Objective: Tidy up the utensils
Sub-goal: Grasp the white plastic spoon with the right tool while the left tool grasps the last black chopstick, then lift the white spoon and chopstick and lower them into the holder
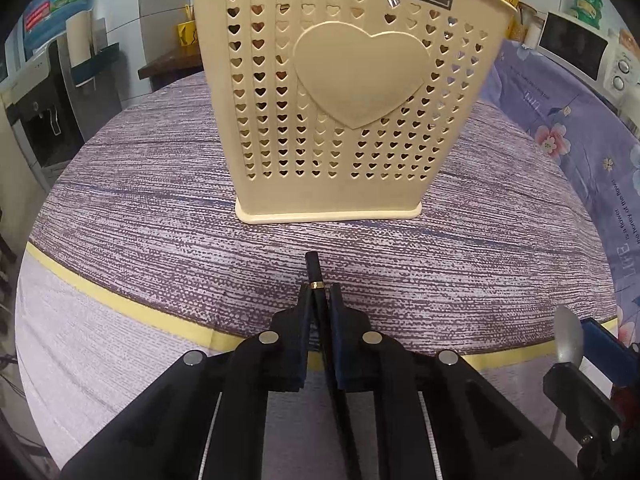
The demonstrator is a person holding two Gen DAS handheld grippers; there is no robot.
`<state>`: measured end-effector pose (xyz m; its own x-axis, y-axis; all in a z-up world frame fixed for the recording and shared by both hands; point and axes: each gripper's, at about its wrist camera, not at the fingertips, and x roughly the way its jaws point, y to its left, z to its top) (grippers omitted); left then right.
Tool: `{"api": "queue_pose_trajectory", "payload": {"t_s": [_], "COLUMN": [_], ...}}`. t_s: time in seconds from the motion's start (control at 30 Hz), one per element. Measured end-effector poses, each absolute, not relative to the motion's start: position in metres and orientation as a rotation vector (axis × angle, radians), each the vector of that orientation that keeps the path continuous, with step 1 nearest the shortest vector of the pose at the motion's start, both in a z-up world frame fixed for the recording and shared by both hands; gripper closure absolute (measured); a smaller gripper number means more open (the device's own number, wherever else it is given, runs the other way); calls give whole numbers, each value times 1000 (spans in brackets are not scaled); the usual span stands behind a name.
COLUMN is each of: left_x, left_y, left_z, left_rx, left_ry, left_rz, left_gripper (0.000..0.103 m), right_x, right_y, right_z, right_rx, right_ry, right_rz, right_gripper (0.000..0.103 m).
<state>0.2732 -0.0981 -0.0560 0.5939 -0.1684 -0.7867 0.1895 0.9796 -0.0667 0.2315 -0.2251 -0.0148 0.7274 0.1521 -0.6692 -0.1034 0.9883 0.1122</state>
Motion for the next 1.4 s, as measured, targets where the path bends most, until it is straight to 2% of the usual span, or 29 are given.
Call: {"api": "queue_pose_trajectory", "payload": {"t_s": [0.37, 0.9, 1.4], "left_x": [269, 194, 187], "left_y": [-89, -22, -17], "left_z": [-43, 81, 110], "left_rx": [-35, -143, -144], "left_ry": [887, 588, 487], "left_rz": [-245, -384, -414], "left_gripper": [95, 95, 95], "right_x": [226, 200, 199], "right_y": [-228, -249, -239], "right_z": [-9, 47, 74], "right_rx": [82, 167, 118], "right_ry": [713, 600, 550], "right_rz": [162, 268, 292], "right_gripper": [66, 66, 66]}}
